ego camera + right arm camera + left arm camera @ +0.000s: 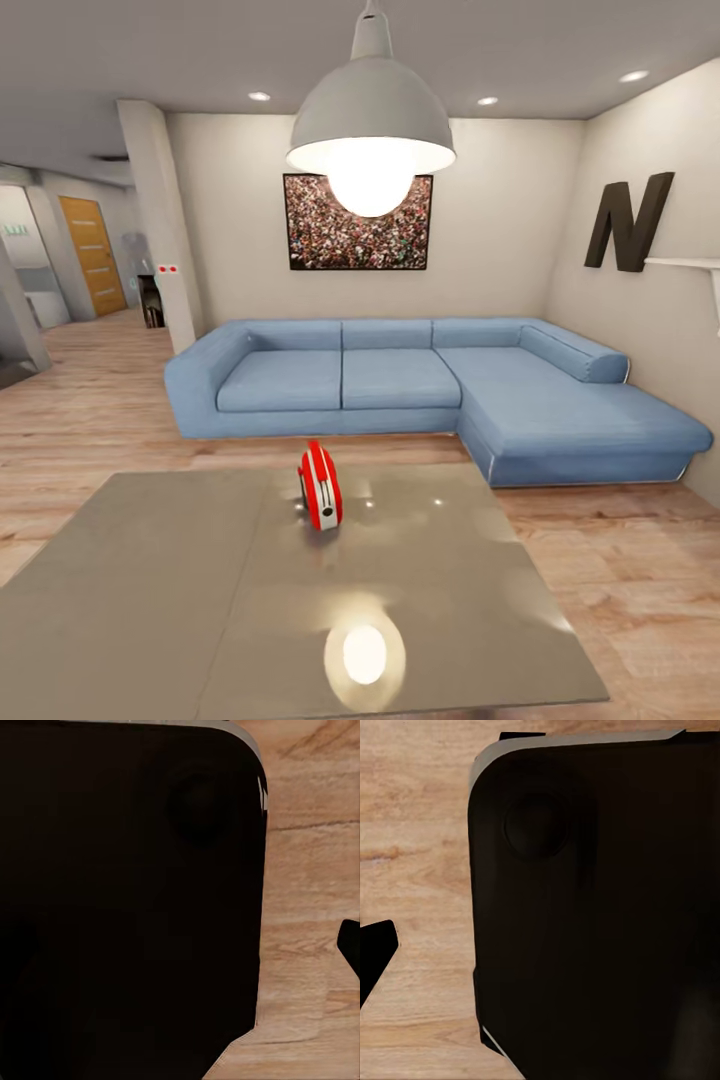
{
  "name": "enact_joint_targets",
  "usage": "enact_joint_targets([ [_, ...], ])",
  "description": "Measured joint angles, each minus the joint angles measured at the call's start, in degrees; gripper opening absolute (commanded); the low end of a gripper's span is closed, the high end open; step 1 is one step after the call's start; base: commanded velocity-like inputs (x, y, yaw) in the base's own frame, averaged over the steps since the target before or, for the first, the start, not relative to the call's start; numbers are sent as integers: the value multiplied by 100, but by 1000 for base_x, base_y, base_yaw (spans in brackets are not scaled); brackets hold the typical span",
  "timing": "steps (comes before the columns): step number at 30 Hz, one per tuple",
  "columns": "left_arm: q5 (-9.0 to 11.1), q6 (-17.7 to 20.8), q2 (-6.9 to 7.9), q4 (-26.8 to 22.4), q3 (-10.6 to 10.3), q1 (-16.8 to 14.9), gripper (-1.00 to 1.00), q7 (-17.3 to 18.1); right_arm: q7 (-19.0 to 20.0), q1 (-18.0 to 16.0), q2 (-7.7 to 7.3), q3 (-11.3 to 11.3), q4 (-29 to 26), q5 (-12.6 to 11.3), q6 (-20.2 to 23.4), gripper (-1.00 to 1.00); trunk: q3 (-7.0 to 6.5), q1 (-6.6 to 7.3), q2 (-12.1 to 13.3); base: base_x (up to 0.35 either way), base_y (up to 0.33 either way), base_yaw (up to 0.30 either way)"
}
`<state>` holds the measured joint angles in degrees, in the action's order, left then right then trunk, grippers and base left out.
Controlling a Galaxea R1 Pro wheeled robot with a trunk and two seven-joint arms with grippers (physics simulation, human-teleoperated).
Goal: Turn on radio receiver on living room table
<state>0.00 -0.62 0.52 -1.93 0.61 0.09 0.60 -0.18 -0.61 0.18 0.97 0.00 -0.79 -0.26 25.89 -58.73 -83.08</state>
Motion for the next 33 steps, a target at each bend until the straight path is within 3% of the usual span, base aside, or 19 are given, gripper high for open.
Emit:
enact_joint_targets([
  [33,9,0,0,0,0,3,100,-7,-18,0,0,0,0,0,11,100,0,0,0,10,19,0],
])
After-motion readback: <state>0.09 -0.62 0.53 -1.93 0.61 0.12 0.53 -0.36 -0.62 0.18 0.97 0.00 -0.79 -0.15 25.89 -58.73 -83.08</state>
